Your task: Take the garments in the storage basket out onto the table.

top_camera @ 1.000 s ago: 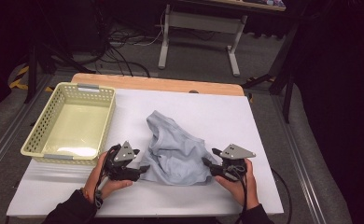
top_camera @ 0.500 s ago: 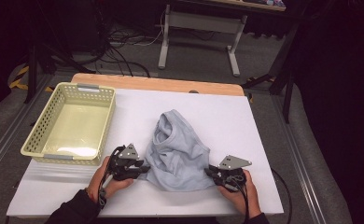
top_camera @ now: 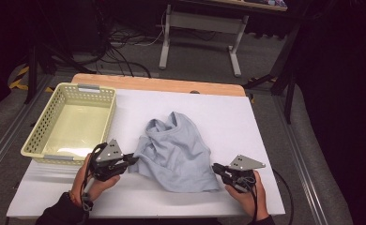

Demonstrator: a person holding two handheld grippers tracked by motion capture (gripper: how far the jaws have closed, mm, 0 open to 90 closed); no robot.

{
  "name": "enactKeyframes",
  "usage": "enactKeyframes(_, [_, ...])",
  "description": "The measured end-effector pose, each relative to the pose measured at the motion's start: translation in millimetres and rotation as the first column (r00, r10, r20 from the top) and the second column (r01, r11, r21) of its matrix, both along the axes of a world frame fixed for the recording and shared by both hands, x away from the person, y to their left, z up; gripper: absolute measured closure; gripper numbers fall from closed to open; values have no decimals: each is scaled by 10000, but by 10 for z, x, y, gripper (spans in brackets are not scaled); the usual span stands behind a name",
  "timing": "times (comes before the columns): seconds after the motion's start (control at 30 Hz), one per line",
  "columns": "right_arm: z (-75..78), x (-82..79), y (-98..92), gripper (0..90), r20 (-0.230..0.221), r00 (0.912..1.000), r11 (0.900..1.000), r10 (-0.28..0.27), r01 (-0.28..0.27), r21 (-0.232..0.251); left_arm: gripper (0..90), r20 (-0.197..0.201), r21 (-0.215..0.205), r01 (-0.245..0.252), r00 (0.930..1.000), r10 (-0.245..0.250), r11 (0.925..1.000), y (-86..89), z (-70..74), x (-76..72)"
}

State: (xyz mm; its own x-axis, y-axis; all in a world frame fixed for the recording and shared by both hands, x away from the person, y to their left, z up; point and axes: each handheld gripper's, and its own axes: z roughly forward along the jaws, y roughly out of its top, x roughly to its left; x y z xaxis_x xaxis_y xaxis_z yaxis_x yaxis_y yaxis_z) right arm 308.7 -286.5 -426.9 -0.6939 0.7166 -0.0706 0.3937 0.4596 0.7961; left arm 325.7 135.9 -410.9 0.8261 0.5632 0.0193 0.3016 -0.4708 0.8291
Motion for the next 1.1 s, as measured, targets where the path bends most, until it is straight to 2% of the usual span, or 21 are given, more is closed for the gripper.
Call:
enactKeyframes(0.1, [12,29,3,769,23,10000,9999,-64,64,138,823,160,109,53,9999,-55,9999,53,31,-85])
enactKeyframes(0.13, [42,94,45,627,175,9995,9992,-261,255,312,822,163,251,98,9998,-102,9996,71,-2,-146])
enactKeyframes(0.17, [55,125,60,618,209,9993,9984,-307,297,478,822,150,359,117,9998,-122,9993,72,-26,-168])
enactKeyframes(0.23, [64,187,89,519,213,9989,9964,-406,389,760,821,46,686,135,9999,-138,9976,77,-108,-223])
enactKeyframes(0.4, [-9,406,206,446,-165,9995,9972,-283,294,683,812,-460,898,108,9989,-66,9959,114,-289,-275])
enactKeyframes(0.5, [-54,530,281,404,-252,9995,9987,-196,208,460,800,-817,802,-13,9966,79,9968,152,-381,-275])
enactKeyframes(0.63, [-138,679,341,373,-647,9979,9995,-99,117,283,781,-1058,1138,-38,9943,159,9935,146,-486,-260])
enactKeyframes(0.73, [-186,736,356,409,-956,9954,9991,99,-59,424,769,-1224,1095,-65,9923,200,9940,135,-548,-234])
enactKeyframes(0.83, [-214,734,376,519,-1159,9922,9983,467,-422,413,758,-1311,959,-80,9912,206,9954,138,-558,-210])
enactKeyframes(0.93, [-210,703,383,649,-1089,9918,9971,676,-633,420,752,-1239,987,-105,9920,228,9951,125,-561,-213])
enactKeyframes(1.03, [-196,658,385,721,-804,9943,9973,702,-681,276,743,-1200,990,-111,9925,230,9950,125,-562,-208])
enactKeyframes(1.1, [-183,634,389,737,-638,9954,9974,716,-706,168,727,-1208,949,-150,9923,265,9954,126,-564,-207])
